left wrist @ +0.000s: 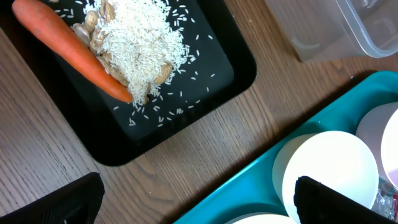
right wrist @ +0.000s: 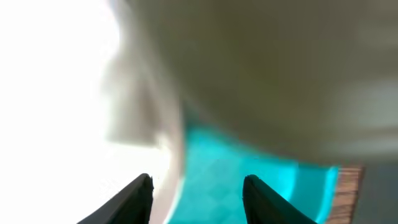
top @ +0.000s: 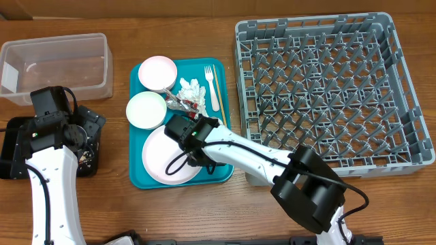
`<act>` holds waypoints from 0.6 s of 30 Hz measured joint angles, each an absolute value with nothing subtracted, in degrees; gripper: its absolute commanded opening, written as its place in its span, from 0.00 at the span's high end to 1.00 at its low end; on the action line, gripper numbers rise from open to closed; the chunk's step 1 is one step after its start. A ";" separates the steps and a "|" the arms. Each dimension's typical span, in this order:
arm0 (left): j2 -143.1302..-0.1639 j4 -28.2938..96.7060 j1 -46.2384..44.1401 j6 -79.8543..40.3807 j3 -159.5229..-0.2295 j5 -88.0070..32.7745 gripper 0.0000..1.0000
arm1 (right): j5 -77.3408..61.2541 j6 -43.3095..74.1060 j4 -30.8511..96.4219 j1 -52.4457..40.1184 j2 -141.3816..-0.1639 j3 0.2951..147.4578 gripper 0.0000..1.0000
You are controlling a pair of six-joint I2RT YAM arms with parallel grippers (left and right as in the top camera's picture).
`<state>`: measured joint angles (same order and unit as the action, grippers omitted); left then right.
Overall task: Sort waste into correct bins and load items into the dishwasher rack
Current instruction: 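Close the right gripper on the plate rim and tilt it up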
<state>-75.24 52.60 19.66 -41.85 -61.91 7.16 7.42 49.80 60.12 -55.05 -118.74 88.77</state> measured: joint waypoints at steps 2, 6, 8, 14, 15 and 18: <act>-75.24 52.60 19.66 -41.87 -61.91 7.16 0.00 | 7.05 49.63 59.64 -55.88 -118.74 88.97 0.48; -75.24 52.60 19.66 -41.87 -61.91 7.16 0.00 | 6.28 49.58 59.09 -57.41 -118.78 88.97 0.50; -75.24 52.60 19.66 -41.85 -61.91 7.16 0.00 | 6.15 49.93 58.81 -58.11 -118.80 88.97 0.51; -75.24 52.60 19.66 -41.85 -61.91 7.16 0.00 | 5.93 50.78 58.57 -58.81 -118.80 88.97 0.52; -75.24 52.60 19.66 -41.85 -61.91 7.16 0.00 | 5.93 50.96 58.48 -58.81 -118.89 88.97 0.52; -75.24 52.60 19.66 -41.85 -61.91 7.18 0.00 | 5.96 51.27 58.46 -58.81 -119.70 88.97 0.52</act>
<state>-75.24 52.60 19.66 -41.85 -61.91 7.18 5.96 51.27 58.46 -58.81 -119.70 88.97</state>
